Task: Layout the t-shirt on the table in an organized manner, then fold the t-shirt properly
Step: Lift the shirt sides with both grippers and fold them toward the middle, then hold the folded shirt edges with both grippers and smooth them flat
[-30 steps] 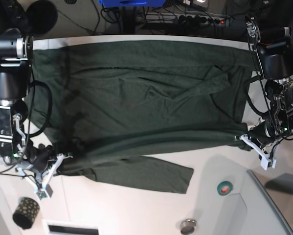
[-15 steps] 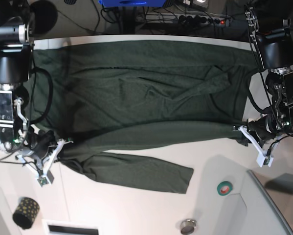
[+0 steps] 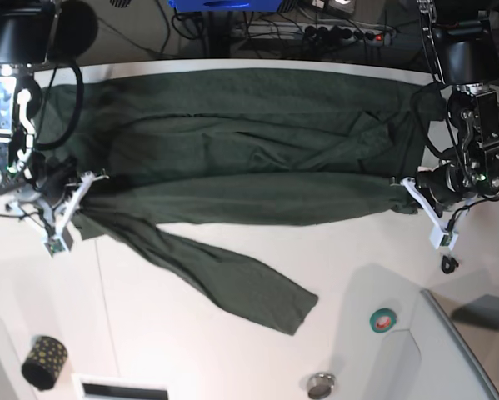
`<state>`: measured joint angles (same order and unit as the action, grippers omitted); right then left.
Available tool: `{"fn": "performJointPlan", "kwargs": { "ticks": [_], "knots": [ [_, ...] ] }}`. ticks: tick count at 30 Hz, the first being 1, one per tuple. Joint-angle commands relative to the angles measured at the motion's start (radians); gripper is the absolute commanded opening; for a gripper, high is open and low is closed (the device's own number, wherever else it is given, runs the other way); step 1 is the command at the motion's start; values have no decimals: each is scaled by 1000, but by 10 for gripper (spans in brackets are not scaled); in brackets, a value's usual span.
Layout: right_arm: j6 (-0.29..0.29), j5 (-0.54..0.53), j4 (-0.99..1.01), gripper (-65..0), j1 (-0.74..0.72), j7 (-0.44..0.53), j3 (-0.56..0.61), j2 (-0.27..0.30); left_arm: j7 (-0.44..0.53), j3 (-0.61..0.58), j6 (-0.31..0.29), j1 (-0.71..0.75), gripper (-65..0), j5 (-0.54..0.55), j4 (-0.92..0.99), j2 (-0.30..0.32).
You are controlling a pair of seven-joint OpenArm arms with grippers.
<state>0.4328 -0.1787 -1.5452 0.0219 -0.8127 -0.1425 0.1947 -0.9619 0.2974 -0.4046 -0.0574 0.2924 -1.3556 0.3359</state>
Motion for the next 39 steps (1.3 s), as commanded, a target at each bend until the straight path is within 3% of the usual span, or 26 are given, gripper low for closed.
{"fn": "performJointPlan", "kwargs": {
  "ticks": [1, 6, 14, 28, 33, 39],
  "knots": [
    [1, -8, -38, -642, 0, 19, -16, 9, 10, 4, -7, -6, -650, 6, -18, 19],
    [1, -8, -97, -642, 75, -7, -26, 9, 5, 4, -75, -5, -650, 3, -26, 19],
    [1, -9, -183, -642, 181, -14, -61, -36, 4, 4, -73, 104, -650, -3, -160, 13],
    [1, -9, -252, -642, 278, -14, -62, -44, 7, 16, -76, 136, -650, 3, -163, 19],
    [-1, -9, -309, -642, 324, -14, -62, -44, 4, 16, -73, 172, -650, -2, -247, 19],
    [-1, -8, -314, -642, 353, -14, -85, -76, 10, 15, -72, 236, -650, -3, -272, 13]
  ]
}}
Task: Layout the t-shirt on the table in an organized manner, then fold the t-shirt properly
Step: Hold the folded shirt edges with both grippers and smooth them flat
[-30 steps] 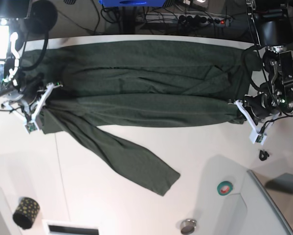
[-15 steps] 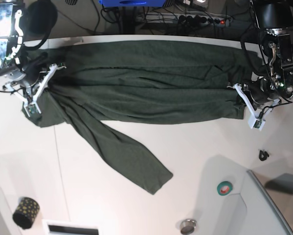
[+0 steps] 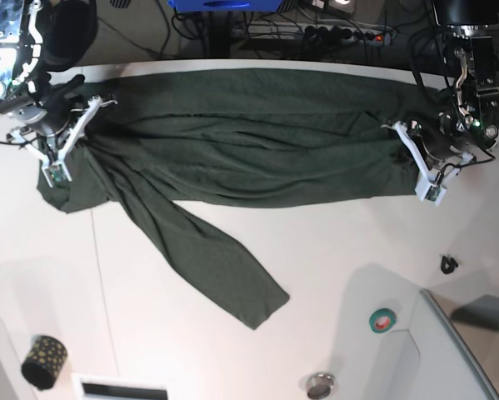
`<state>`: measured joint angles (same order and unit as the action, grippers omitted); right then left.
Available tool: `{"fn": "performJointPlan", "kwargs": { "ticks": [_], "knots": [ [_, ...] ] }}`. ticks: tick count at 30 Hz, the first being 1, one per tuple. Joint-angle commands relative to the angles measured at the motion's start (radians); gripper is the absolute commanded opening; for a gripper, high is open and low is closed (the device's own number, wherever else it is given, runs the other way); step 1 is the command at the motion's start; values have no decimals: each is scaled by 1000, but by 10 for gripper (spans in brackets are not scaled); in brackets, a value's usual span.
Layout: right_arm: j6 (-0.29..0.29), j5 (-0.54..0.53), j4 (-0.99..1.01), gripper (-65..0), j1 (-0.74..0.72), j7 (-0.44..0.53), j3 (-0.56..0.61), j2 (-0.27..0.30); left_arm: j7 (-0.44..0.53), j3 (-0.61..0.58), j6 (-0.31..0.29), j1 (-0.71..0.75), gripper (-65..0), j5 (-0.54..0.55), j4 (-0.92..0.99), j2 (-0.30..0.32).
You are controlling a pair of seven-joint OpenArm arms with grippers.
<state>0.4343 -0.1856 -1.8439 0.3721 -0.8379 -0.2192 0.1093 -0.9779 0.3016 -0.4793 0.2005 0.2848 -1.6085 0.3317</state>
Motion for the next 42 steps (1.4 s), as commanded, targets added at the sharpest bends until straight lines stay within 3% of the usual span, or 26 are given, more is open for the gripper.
{"fn": "performJointPlan", "kwargs": {
  "ticks": [1, 29, 34, 42],
  "knots": [
    [-2, -1, -15, -642, 5, 12, -10, 7, 26, 11, 3, -11, -650, 4, -19, 19],
    [-2, -1, -24, -642, 48, 10, -13, -16, 69, 12, 3, 27, -650, 3, 17, 42],
    [-2, -2, -44, -642, 74, 9, -15, -47, 69, 12, 3, 27, -650, 3, 17, 57],
    [-2, -1, 11, -642, 69, 9, -15, -47, 63, 11, 3, 41, -650, 3, -54, 68]
  ]
}}
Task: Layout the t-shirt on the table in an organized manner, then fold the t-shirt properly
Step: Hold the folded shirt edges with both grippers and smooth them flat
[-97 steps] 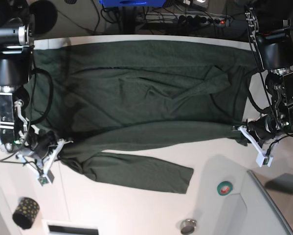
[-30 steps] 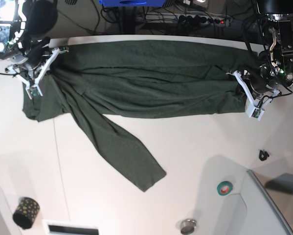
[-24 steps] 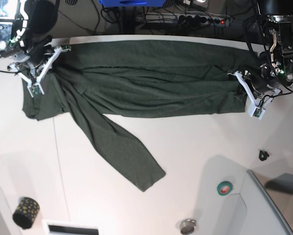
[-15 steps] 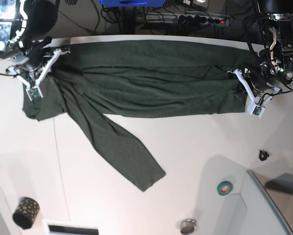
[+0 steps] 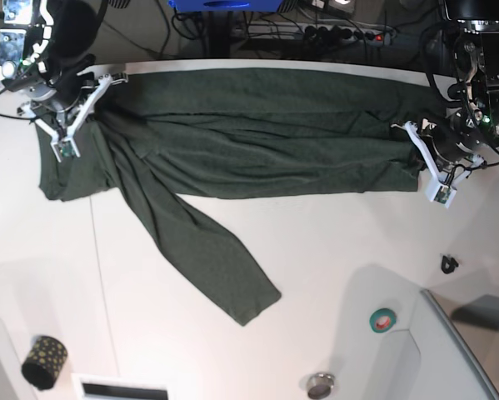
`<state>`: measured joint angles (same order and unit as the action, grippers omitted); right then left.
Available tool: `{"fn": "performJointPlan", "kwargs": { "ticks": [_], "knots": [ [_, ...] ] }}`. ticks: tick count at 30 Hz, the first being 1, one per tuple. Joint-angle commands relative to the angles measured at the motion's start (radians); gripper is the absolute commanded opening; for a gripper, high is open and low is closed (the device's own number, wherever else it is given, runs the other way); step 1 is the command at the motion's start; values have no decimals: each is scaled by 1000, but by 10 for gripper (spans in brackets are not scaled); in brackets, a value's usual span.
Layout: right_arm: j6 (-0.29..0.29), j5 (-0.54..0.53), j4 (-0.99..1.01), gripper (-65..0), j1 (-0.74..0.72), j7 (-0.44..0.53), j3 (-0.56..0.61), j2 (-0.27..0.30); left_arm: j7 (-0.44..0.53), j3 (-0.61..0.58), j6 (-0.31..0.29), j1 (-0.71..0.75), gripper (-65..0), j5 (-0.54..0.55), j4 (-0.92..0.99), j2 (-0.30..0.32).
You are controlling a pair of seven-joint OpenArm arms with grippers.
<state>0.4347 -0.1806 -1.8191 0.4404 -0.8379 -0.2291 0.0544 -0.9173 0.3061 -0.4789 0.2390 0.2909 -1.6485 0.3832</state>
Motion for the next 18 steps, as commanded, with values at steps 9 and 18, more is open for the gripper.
{"fn": "performJointPlan", "kwargs": {
  "ticks": [9, 18],
  "knots": [
    [-3, -6, 32, -594, -16, 4, -14, 5, 8, -5, 3, 30, -650, -3, 21, 17],
    [-3, -6, 28, -467, -21, 4, -71, -9, 5, -5, 3, 35, -650, -5, 21, 18]
  ]
}}
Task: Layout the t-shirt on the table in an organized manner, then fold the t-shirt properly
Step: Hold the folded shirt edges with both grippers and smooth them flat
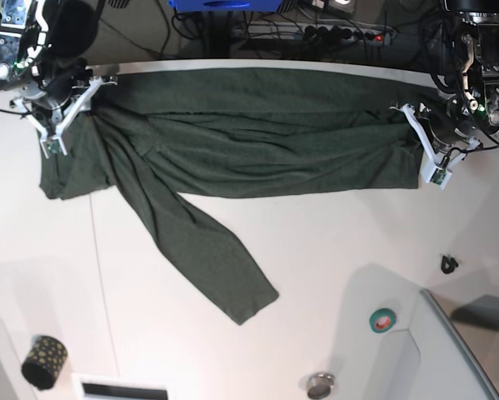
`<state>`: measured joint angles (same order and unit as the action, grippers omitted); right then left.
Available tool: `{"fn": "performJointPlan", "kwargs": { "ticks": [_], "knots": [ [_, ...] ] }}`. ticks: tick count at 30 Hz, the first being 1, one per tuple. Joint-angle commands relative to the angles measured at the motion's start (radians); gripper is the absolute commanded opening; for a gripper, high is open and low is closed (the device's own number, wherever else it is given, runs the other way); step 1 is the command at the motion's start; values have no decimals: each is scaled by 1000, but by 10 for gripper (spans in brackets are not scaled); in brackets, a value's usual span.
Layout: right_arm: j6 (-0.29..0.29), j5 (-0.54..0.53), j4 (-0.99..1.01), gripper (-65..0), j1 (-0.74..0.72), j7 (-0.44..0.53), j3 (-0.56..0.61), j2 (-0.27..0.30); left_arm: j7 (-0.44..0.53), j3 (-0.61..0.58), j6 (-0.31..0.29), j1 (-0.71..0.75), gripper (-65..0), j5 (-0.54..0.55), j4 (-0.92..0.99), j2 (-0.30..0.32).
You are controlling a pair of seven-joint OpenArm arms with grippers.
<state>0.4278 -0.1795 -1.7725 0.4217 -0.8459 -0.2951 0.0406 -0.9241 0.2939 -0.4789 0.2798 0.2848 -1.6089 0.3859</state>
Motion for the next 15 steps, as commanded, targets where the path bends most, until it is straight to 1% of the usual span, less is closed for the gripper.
{"fn": "performJointPlan", "kwargs": {
  "ticks": [1, 3, 5, 6, 8, 11, 15],
  "knots": [
    [4, -7, -20, -465, -2, 12, -5, 5, 10, 8, 3, -6, -650, 1, -18, 15],
    [4, -7, -23, -441, -1, 12, -5, 5, 10, 8, 3, -6, -650, 1, -18, 15],
    [4, -7, -23, -401, -1, 12, -6, 5, 10, 8, 3, -4, -650, -3, -18, 17],
    [4, -7, -23, -375, -1, 12, -6, 5, 13, 8, 3, 5, -650, -23, -18, 17],
    [4, -7, -23, -336, -1, 12, -6, 5, 17, 8, -1, 11, -650, -103, -28, 11],
    [4, -7, -23, -314, -2, 12, -6, 3, 17, -6, -4, 16, -650, -210, -60, -9],
    [4, -8, -37, -311, -2, 12, -6, 3, 17, -75, -4, 16, -650, -304, -77, -14]
  ]
}}
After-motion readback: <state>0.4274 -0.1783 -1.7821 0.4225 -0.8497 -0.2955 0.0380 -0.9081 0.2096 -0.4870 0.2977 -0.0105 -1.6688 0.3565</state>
